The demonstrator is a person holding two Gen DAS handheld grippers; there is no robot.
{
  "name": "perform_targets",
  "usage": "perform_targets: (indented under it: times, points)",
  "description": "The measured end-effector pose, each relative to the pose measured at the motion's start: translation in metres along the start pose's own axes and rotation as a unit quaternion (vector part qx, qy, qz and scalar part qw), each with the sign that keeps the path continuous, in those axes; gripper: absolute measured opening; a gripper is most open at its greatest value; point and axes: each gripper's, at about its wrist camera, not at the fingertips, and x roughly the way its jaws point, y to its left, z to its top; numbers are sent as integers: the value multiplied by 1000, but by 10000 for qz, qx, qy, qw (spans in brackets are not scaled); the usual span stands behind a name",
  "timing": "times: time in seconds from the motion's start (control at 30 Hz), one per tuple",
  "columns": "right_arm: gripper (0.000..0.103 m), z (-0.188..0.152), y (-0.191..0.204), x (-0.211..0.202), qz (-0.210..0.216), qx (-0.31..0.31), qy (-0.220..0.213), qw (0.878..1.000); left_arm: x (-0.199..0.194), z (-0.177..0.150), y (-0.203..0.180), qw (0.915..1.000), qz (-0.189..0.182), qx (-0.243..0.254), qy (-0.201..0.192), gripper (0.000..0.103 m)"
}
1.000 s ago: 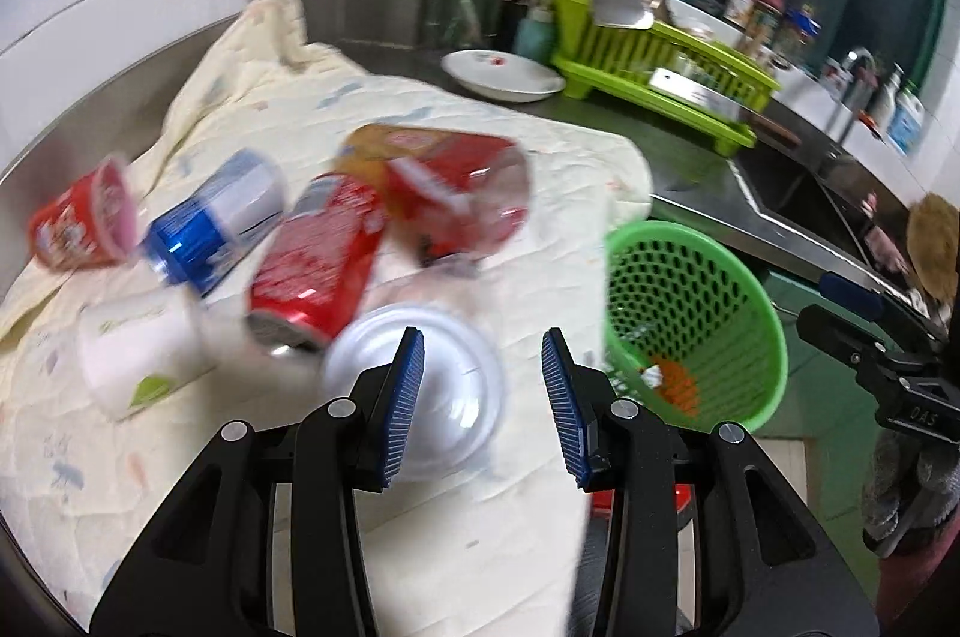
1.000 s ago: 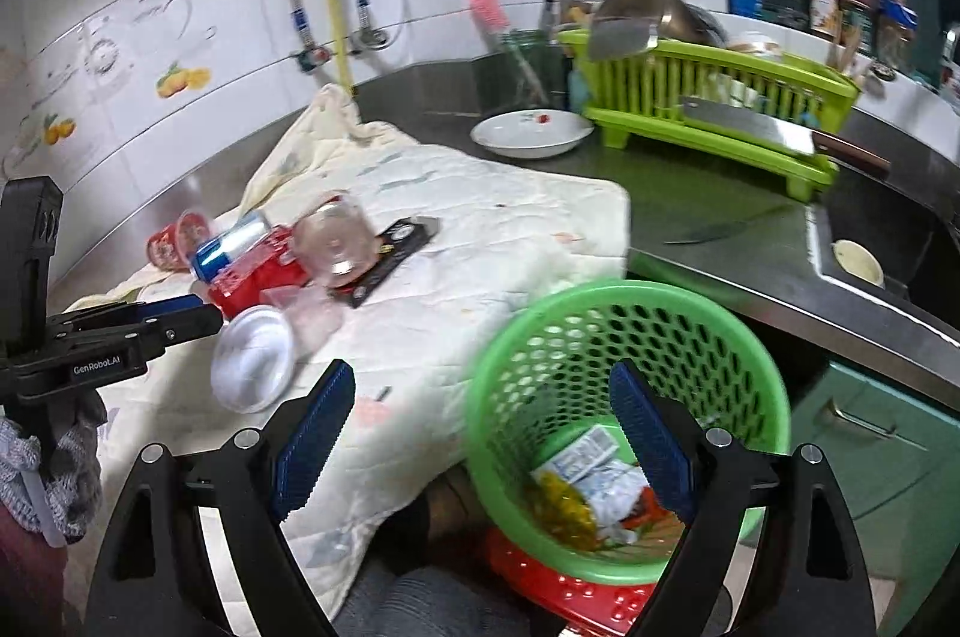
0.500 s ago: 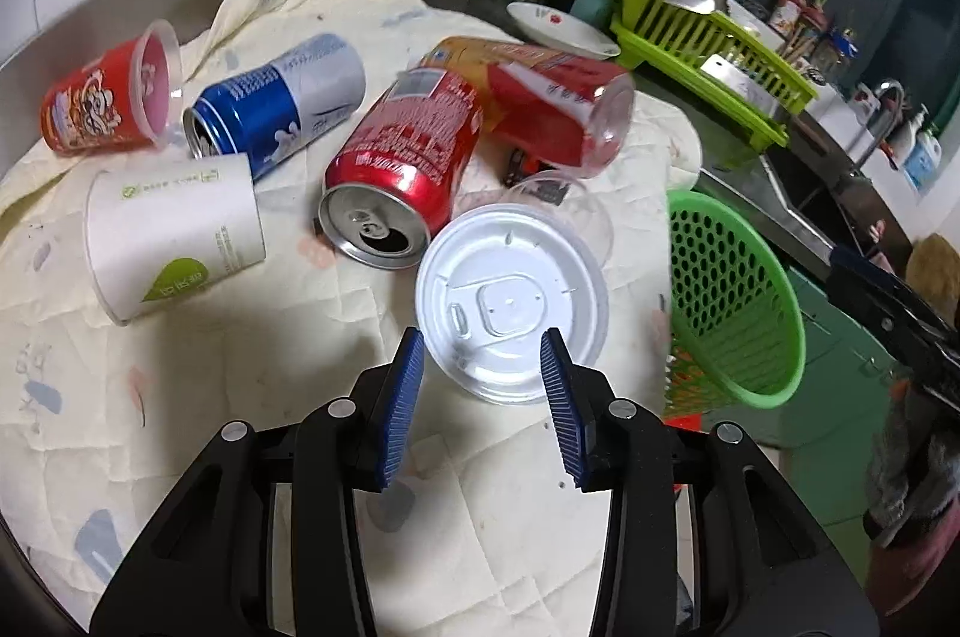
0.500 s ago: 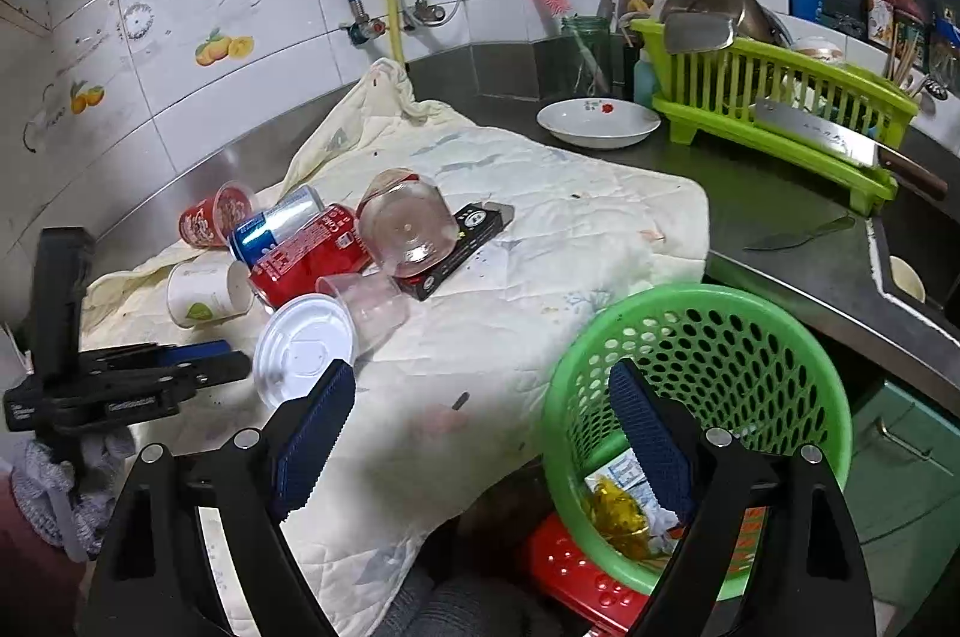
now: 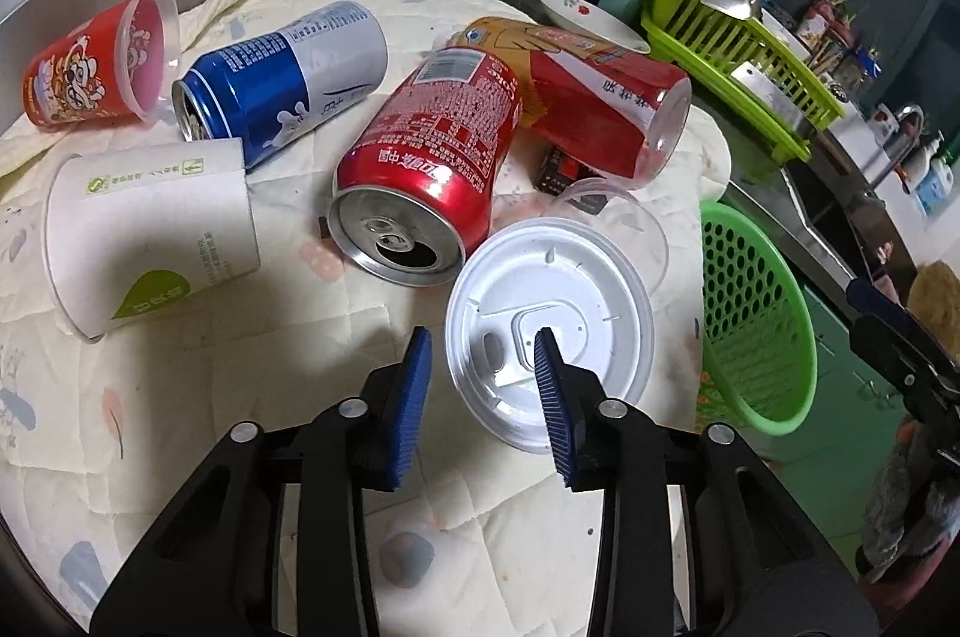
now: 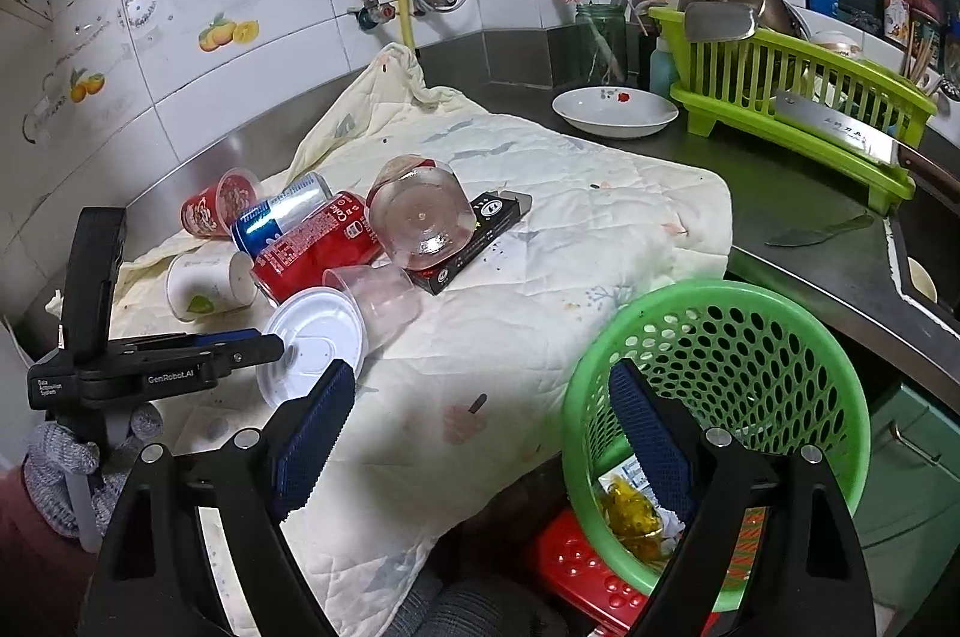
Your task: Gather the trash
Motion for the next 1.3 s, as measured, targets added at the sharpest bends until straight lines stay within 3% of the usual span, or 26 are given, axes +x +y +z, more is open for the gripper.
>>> perform_targets:
  times: [0.07,0.43,0.5,1.0,1.3]
  points:
    - [83,0,1,2,15,-1,19,10000,2,0,0,10000,-39,-11,25,27]
    - [83,1,9,13,57,-7,130,9999,9,-2,8,9997,-147,-148,93,21]
    - [83,2,10,16,71,9,159,9998,9,-3,6,9998,-170,-108,84,9]
    - [83,23,26,40,446,442,481,9969,-39,-16,14,9994,122,170,-275,4]
    - [78,54,41,87,766,1325,920,9839,-66,-21,38,9986,229,93,-471,4]
